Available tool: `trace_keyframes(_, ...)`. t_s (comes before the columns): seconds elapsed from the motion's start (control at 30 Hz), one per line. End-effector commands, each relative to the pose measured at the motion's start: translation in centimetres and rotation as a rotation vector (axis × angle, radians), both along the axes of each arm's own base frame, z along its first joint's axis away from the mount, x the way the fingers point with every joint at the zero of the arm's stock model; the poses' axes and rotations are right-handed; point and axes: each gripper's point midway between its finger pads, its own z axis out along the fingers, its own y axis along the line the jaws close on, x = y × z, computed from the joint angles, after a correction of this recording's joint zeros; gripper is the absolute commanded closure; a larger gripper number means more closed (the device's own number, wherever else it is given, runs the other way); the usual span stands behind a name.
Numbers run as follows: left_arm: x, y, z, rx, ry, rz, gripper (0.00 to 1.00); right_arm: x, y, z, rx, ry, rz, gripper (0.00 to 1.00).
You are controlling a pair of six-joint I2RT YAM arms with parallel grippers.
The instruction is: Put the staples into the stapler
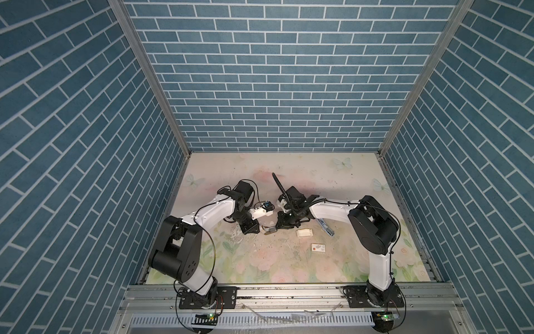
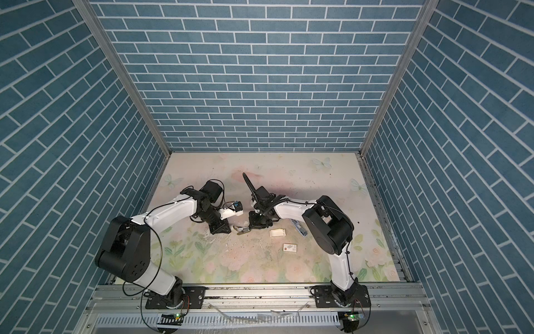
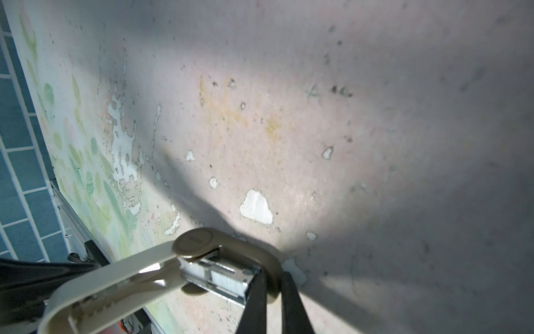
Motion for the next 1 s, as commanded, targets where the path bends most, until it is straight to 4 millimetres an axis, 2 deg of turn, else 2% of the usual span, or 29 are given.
trace_keyframes(0.0,0.14,-0.46,0.05,-0.010,-0.008,0.002,0.80,-0.47,-0.65,-1.36,-0.043,0.006,0.015,0.88)
trace_keyframes(0.07,0.09,-0.72,0.03,-0.014,-0.003,-0.001,0.79,-0.54,-0.64,-1.45,-0.044,0.007,0.016,0.88)
trace_keyframes(0.3,0.21,-1.06,-0.06,-0.016,-0.022,0.001,0.64,-0.43,-0.61,-1.42,-0.041,0.004,0.011,0.88)
trace_keyframes(0.57,0.27,-0.89,-0.11,-0.008,-0.043,0.005,0.67,-0.38,-0.55,-1.48,-0.040,0.003,0.011,0.88)
trace_keyframes(0.7,0.00,-0.53,-0.11,0.002,-0.054,-0.001,0.59,-0.42,-0.57,-1.52,-0.040,0.003,0.012,0.88)
trace_keyframes(0.97,-0.19,-0.41,0.41,-0.015,-0.097,0.005,0.61,-0.47,-0.64,-1.64,-0.042,0.004,0.010,0.89)
